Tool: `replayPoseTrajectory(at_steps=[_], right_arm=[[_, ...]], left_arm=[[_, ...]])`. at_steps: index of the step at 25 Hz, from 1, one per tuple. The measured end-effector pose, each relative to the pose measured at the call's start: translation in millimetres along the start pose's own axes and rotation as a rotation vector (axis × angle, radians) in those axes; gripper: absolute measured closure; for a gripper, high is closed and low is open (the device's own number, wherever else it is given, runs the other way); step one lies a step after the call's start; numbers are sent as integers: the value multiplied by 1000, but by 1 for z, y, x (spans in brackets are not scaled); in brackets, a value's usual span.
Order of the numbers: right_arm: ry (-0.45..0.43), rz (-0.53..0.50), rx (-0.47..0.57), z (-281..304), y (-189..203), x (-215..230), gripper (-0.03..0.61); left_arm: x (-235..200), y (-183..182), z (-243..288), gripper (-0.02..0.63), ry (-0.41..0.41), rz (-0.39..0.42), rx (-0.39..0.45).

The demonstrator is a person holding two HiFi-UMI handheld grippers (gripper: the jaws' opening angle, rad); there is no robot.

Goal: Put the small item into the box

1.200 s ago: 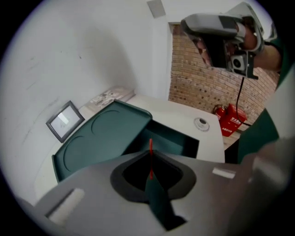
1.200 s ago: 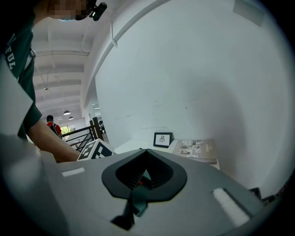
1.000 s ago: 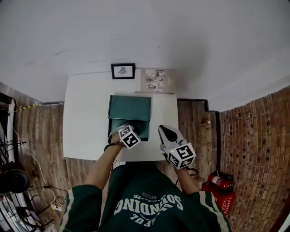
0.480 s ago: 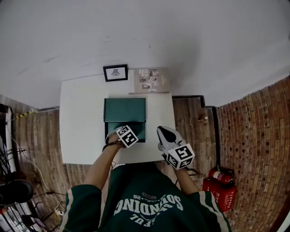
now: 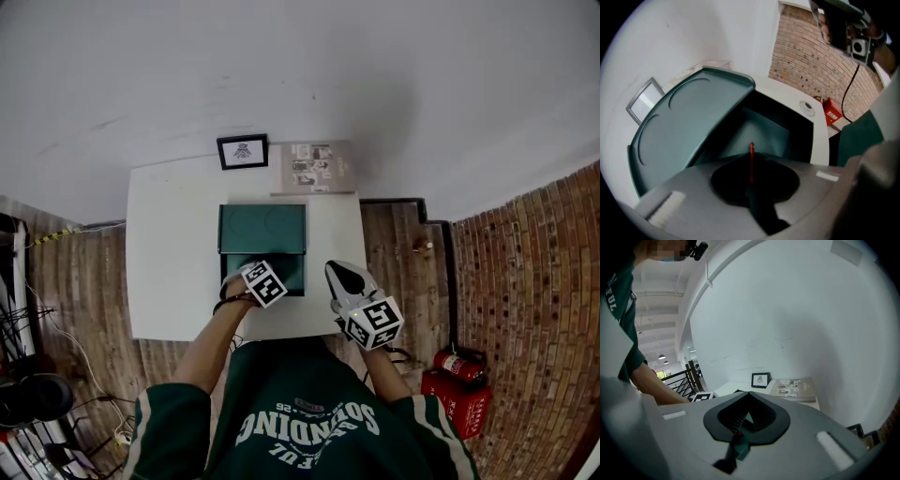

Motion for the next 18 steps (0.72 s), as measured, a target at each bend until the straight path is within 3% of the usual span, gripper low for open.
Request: replayPoseTrajectory(at_steps=[7, 18], right_arm=[[-20, -6, -7, 3, 1, -6, 577], [-45, -42, -9, 9, -1, -17, 577]], left_arm=[[1, 2, -12, 551, -26, -16, 35], [7, -7, -75, 551, -197, -62, 183]])
Point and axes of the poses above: the fingertips, and each gripper's own axes: z forward along the fingers, x to its right, y out of its underside, the point moved 5 cm from there along -z, backward along the fingers, and after that the axes turned 13 degrees about z, right-handed, at the moved point
